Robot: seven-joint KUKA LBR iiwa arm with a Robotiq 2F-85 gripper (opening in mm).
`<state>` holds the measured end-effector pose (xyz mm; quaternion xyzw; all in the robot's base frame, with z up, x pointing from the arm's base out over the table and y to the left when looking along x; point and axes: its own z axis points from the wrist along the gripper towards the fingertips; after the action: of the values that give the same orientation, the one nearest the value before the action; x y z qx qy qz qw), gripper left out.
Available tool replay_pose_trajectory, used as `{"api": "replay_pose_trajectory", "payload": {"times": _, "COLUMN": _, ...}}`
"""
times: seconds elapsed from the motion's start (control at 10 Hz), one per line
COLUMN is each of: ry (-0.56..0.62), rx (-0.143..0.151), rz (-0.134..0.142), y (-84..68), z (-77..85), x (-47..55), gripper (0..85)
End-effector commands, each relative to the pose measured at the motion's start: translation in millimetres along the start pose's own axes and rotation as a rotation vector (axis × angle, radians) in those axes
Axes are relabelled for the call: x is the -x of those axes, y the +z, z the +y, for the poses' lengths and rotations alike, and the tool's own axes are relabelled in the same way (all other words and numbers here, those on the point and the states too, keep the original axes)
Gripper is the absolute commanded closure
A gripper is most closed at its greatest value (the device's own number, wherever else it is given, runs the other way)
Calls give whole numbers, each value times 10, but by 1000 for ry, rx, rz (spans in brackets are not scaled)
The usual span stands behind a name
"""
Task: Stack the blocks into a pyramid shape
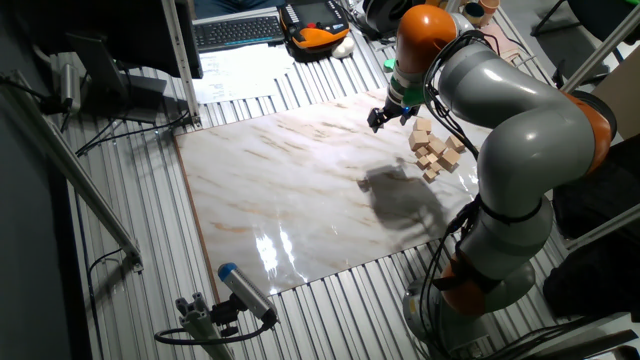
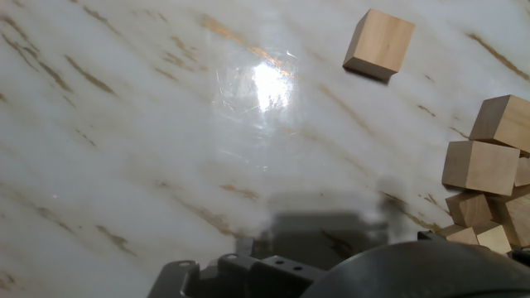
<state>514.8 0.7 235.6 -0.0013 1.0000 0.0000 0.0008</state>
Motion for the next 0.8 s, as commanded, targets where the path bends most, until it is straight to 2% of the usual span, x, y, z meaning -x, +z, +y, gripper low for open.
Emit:
{"api": "replay_pose_trajectory", "payload": {"times": 0.0, "ry": 398, "rx": 205, "rz": 178, "y": -4, "z": -3, "x": 6, "gripper": 850}}
{"api": "replay_pose_trajectory", "payload": {"times": 0.2, "ry": 401, "rx": 204, "rz": 188, "y": -70, "z": -7, "x": 15, "gripper": 850}}
{"api": "replay_pose_trajectory", "payload": {"times": 0.3, "ry": 392, "rx": 189, "rz": 186, "y": -57, "z": -22, "x": 37, "gripper": 850}}
{"api": "replay_pose_trajectory", "payload": {"times": 0.6, "ry": 367, "rx": 195, "rz": 195, "y": -36, "z": -186, "x": 215, "gripper": 850}}
{"api": "replay_pose_trajectory", "payload": {"times": 0.7, "ry": 370, "rx": 193, "rz": 190, "y": -46, "z": -190, "x": 221, "gripper": 850}}
